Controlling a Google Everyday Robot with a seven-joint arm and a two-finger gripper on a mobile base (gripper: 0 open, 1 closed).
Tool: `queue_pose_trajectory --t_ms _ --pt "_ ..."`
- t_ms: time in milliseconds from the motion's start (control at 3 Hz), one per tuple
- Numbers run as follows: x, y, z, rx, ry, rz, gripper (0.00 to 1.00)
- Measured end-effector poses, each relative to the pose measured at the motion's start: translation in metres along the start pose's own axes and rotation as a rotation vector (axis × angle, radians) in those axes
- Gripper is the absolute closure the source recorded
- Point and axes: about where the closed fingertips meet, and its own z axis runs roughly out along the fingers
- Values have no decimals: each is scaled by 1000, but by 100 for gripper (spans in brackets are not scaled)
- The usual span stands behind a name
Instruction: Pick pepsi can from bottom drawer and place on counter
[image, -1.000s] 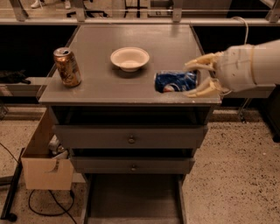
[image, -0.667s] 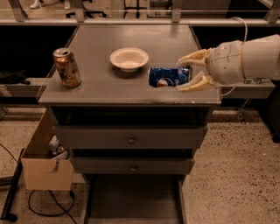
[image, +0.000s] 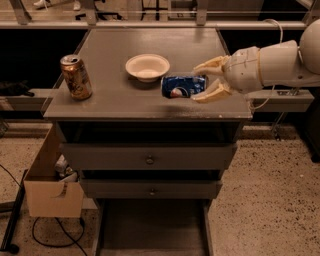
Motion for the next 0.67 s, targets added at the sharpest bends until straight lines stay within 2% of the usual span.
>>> queue_pose_trajectory --t_ms 667 --pt "30 -20 3 -11 48 29 100"
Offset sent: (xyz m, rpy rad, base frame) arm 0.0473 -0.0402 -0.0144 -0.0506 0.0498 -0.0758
